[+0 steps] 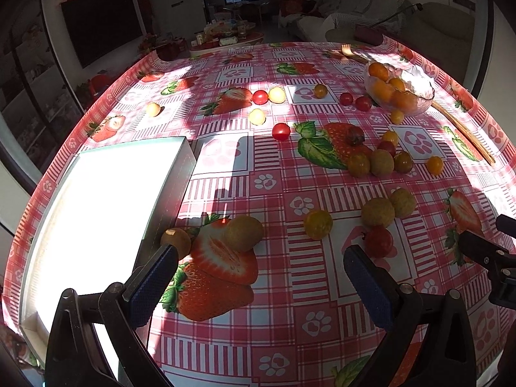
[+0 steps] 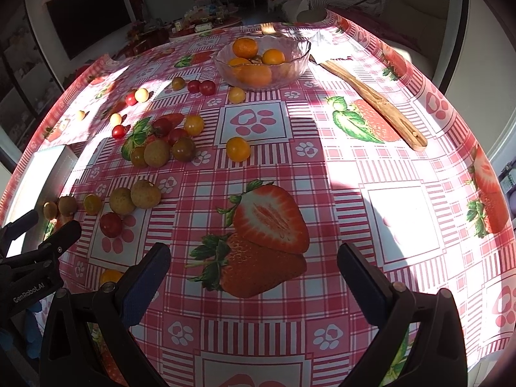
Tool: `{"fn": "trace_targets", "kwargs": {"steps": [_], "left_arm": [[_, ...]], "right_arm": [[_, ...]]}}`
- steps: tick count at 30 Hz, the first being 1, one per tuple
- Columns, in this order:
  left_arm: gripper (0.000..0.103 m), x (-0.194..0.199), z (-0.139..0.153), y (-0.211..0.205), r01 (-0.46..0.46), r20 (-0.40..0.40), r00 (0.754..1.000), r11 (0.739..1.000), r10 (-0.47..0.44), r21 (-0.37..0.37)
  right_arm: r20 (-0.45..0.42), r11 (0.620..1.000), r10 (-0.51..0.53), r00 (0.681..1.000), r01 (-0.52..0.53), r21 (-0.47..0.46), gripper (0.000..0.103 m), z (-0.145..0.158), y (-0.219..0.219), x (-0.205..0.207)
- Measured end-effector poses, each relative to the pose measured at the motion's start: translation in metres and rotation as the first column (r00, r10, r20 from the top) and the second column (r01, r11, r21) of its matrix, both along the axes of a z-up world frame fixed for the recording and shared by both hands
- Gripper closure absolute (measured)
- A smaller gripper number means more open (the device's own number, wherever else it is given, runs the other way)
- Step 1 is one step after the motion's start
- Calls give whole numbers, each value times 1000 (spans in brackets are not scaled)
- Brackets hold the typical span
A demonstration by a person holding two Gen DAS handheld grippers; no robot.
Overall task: Organize fruits
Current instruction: 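Move both tools toward the scattered fruits on the tablecloth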
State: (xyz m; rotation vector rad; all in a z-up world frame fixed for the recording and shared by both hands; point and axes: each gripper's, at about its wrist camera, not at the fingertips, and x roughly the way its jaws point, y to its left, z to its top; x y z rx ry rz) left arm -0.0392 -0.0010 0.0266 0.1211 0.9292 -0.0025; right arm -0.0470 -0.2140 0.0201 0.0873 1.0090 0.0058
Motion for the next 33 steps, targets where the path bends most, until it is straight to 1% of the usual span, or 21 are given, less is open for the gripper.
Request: {"fn": "trace_targets", "kwargs": {"steps": [5,11,17,20,22,23,24,26,28,29,31,33], "left_arm": [[0,1,-1,-4,8,0,1000,1000,-8,11],[0,3,-3,-6,16,3,1000,999,-16,30],[0,8,-4,-12,43,16,999,997,-44,60],[0,12,-5,-14,56,17,998,996,-57,62],[3,15,-5,-16,66,18,998,996,-67,62],[11,16,-6,-17,73,13,997,995,-73,63],[15,18,-8,-19,81,0,997,995,-82,63],[15,21,-11,-21,91,-13,996,994,-90,57],[15,22,-12,-23,96,-8,995,993,-96,63],[21,22,-13,-25,104,-8,995,992,-103,66],[22,26,-13,-28,118,-14,993,991,-117,64],[22,28,-13,-30,123,-18,992,990,-122,62]], "right_arm": [[5,1000,11,1000,-11,-28,0,2,4,2],[5,999,19,1000,-19,-27,0,2,5,3],[2,999,12,1000,-12,-31,0,1,0,8],[4,999,13,1000,-13,-35,0,0,-2,13],[7,999,17,1000,-17,-38,0,0,-3,18],[10,999,20,1000,-20,-40,0,1,-3,20],[12,999,24,1000,-23,-40,1,1,-3,23],[13,999,28,1000,-28,-35,2,1,-3,29],[11,999,33,999,-32,-32,7,0,-2,35],[10,999,37,999,-37,-33,9,0,-1,38],[8,998,51,999,-50,-36,16,-2,1,45],[0,997,65,998,-65,-40,22,-5,5,52]]}}
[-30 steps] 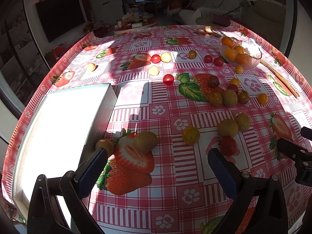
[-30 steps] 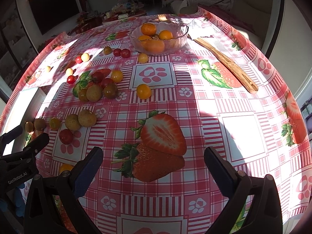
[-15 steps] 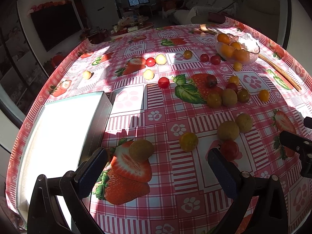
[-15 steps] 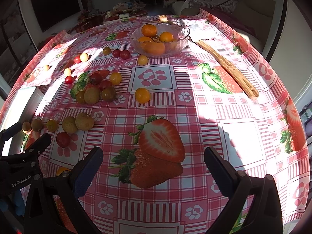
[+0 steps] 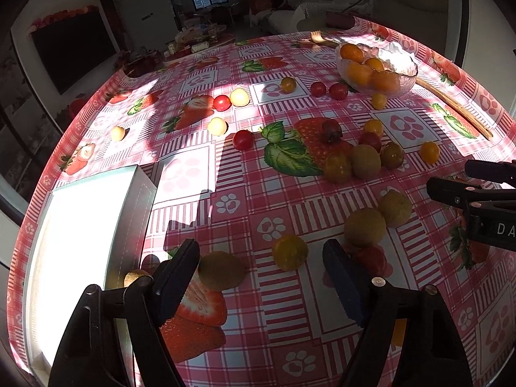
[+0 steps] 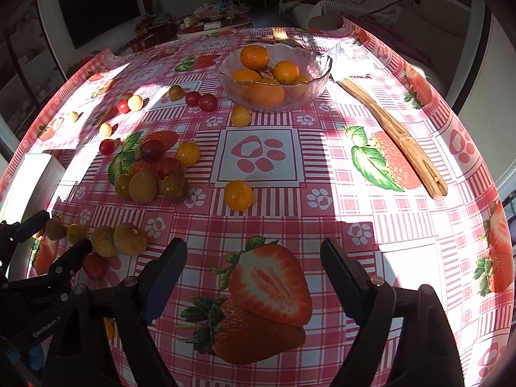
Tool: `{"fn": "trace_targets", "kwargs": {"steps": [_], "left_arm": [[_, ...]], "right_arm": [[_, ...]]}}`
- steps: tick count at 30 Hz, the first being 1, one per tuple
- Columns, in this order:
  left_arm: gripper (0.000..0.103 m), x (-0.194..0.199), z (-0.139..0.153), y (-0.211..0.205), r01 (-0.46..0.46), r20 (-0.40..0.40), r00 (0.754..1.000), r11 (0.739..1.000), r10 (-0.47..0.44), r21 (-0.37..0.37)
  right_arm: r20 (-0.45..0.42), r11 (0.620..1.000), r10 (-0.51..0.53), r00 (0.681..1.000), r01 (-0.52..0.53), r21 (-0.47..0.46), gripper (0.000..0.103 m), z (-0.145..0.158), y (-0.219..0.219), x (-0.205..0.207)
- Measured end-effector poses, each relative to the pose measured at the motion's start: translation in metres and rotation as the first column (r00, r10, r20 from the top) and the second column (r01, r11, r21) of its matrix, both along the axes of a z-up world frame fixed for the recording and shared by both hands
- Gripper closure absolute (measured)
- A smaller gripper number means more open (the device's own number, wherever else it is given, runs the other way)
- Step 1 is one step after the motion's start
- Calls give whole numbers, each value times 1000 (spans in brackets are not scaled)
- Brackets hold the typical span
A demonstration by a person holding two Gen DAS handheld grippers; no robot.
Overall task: Organize fruits
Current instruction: 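Move both tools toward the scattered fruits on the tablecloth, then grasp a small yellow tomato with the right tool while the left tool grasps a round fruit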
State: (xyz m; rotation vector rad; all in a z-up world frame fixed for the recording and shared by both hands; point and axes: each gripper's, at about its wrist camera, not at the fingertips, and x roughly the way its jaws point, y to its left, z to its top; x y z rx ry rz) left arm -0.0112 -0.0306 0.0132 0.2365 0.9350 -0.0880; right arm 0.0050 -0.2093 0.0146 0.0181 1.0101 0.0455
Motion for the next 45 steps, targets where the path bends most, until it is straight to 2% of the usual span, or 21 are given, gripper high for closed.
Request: {"fn": "trace_targets", "kwargs": {"steps": [2,7,9,10,11,12,13,14,15,20,30,35,45], "left_arm": [[22,3,0,-2,5,-3,1000,1000,-5,-2],[40,8,1,-4,19,-34,999,998,-21,-58],[51,8,1,-5,29,-43,999,996,-32,-80],[56,8,1,-5,36,-47,998,995,-41,-96],[67,7,1,-6,46,-52,997,993,-52,-113],[75,7,1,-7,55,-56,996,990,-63,-128],[78,6,2,-10,62,-56,996,989,-70,-131],[80,5,2,-12,66,-53,996,990,-73,-122],[80,5,2,-14,67,-48,996,992,-72,-110],[80,-1,7,-8,45,-40,998,988,-51,-145],[80,-21,35,25,-6,19,1000,977,11,-212],[80,-34,44,44,-42,38,998,972,52,-233],[80,-58,63,97,-136,79,984,959,160,-249]], "right_arm": [[-1,1000,5,1000,-5,-8,24,-2,2,6],[7,1000,8,1000,-8,-27,24,-3,7,21],[10,999,6,1000,-6,-39,25,-3,10,24],[15,999,5,1000,-5,-50,31,-3,11,25],[22,998,8,1000,-6,-58,36,-3,12,26],[28,998,12,1000,-10,-61,49,-2,13,27],[31,998,19,999,-17,-60,66,-1,13,27],[31,998,24,999,-23,-54,75,0,14,28],[28,999,26,999,-24,-47,82,0,14,29],[32,999,30,999,-29,-34,82,4,12,25],[59,997,64,996,-66,27,82,28,17,2],[71,994,99,993,-102,42,82,41,32,-11],[123,972,232,965,-233,-3,82,68,92,-30]]}}
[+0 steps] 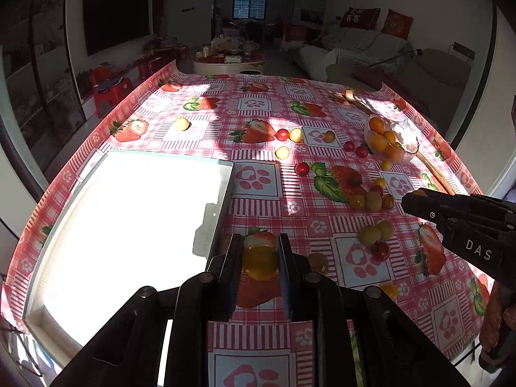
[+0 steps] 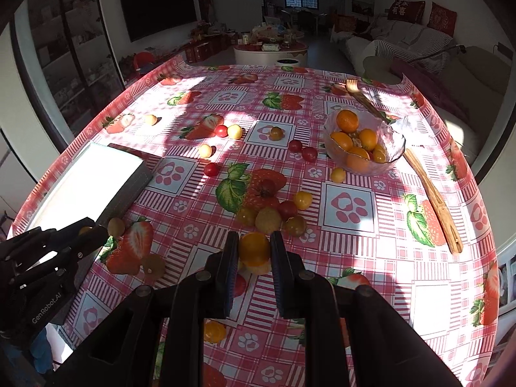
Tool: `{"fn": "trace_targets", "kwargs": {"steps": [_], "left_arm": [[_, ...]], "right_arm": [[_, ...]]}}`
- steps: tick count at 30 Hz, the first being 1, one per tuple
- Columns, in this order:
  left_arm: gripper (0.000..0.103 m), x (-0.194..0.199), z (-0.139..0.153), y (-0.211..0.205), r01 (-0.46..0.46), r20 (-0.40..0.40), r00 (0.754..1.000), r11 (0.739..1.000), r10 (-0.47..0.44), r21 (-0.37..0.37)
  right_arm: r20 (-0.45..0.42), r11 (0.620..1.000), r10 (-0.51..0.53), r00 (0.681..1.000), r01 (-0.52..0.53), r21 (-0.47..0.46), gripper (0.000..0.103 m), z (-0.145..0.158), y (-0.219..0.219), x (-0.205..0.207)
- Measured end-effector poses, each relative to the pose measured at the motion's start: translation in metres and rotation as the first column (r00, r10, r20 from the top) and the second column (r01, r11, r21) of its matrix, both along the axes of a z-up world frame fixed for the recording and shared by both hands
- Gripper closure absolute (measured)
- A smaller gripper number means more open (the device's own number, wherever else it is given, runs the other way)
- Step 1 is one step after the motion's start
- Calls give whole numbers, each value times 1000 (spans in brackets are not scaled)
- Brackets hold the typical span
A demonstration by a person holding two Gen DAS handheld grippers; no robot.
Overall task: Organize fruits
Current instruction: 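Grasp a small yellow tomato with the right tool while the left tool grasps a round fruit, then carry both held fruits over the white tray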
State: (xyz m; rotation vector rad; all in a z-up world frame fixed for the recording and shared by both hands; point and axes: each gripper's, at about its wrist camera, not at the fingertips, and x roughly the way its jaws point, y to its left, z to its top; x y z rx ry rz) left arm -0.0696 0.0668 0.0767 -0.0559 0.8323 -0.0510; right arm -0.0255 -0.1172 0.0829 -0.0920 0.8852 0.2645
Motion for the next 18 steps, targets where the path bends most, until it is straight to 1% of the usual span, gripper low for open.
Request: {"fn": "trace_targets", "kwargs": {"steps": [7,12,15,18], "left_arm": [[80,-12,4,50,-98,15,995,995,97,21],[80,-20,-1,88,-174,12,985,984,174,31],[80,-25,-8,110,-222,-1,975,974,222,52],[80,-27,-18,132,-267,-25,963,961,269,74]], "right_arm": [[15,995,95,995,-95,-16,82,8,53,-4],[13,985,169,985,-169,-30,82,9,96,-5],[-6,976,215,977,-215,-20,82,6,123,-5],[-47,965,262,964,-262,16,82,-1,150,-3]]}}
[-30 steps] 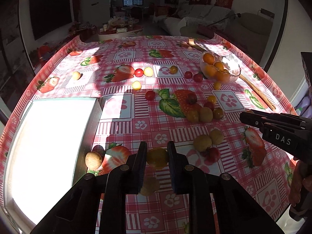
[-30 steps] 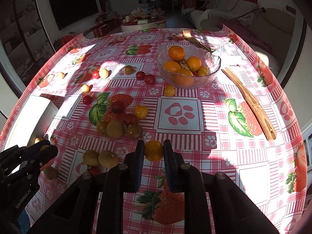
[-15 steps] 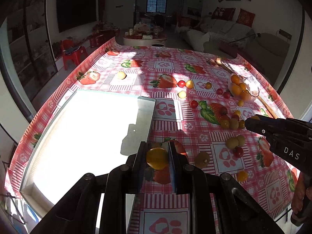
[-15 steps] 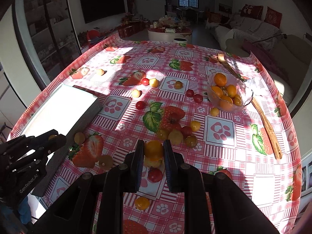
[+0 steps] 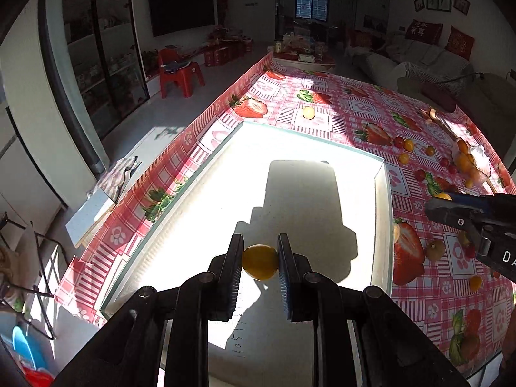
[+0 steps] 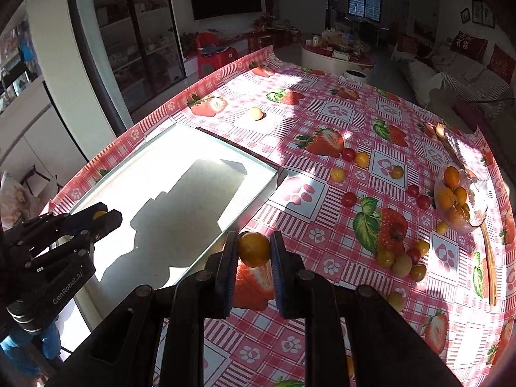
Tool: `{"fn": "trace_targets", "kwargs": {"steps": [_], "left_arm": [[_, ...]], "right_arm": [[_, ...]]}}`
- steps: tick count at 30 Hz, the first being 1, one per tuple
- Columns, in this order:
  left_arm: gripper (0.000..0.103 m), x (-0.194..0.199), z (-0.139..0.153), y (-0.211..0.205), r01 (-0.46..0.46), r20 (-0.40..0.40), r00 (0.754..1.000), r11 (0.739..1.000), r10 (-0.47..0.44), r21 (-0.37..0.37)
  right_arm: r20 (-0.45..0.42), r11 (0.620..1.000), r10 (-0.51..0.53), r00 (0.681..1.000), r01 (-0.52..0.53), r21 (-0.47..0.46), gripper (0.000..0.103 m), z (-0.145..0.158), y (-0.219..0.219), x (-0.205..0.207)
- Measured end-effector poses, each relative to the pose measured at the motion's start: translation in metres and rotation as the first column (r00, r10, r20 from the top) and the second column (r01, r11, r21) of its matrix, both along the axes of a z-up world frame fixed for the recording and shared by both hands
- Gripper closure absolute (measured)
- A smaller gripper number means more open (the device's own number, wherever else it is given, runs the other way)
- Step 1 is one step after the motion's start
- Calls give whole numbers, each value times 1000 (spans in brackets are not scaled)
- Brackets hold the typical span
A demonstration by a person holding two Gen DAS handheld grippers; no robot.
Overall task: Organize fruits
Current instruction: 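Carry both held fruits over the white tray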
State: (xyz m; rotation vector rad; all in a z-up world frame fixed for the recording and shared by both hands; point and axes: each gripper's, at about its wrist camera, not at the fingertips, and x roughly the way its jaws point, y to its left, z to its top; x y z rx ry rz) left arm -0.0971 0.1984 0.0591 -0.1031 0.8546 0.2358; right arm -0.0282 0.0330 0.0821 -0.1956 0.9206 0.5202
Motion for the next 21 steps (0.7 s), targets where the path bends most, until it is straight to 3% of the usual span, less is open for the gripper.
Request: {"fn": "trace_targets", "kwargs": {"steps": [10,17,21], "left_arm": [[80,2,-38,43,-106,-112,988,994,109,36],[80,3,-41,40,-92,-115,988,993,101,76],[80,4,-41,38,-88,-115,988,992,98,89]], "right_arm": [[-147,994,109,983,-107,20,82,-36,81,18],[-195,993,101,976,-111,-39,81,-64,97,31],[-190,993,102,977,-112,-44,80,-65,99,30]]}}
